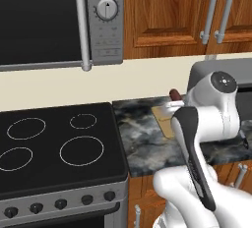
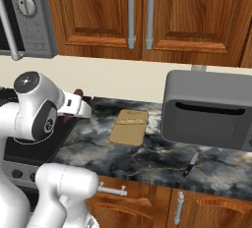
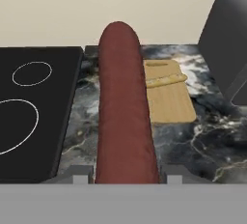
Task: Retrieve the sausage and cheese from the fridge and place them on the cutting board on the counter.
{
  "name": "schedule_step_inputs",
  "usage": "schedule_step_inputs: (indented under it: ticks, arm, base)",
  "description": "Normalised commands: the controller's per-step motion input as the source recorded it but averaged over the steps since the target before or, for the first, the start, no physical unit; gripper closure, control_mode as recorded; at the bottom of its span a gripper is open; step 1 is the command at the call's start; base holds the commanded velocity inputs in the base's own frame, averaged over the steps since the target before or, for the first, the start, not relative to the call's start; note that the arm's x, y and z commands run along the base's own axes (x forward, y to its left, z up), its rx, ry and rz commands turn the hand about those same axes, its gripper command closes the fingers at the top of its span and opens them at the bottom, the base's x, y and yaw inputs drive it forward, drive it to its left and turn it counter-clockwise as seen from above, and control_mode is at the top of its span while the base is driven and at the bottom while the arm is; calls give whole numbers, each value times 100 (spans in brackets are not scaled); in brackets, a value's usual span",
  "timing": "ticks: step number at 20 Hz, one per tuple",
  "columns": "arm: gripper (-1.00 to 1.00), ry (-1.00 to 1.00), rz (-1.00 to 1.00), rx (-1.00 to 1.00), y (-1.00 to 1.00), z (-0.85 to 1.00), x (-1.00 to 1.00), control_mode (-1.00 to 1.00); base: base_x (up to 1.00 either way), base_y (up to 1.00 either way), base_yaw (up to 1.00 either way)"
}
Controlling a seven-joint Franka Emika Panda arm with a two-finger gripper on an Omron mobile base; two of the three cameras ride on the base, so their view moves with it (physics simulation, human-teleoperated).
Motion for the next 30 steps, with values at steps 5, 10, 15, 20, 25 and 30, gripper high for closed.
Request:
schedule_step_inputs:
  ticks: [5,10,15,20,25,30]
  arm:
    - [100,22,-51,0,-40,-32,5,-100]
    - [100,15,-50,1,-43,-39,13,-100]
    - [100,11,-11,6,-39,-45,35,-100]
    - [100,0,-9,5,-27,-52,53,-100]
    - [100,2,-11,3,1,-47,71,-100]
    - [100,11,-15,11,0,-33,69,-100]
  base:
    - [0,0,0]
    - [0,0,0]
    - [0,0,0]
    - [0,0,0]
    - [0,0,0]
    - [0,0,0]
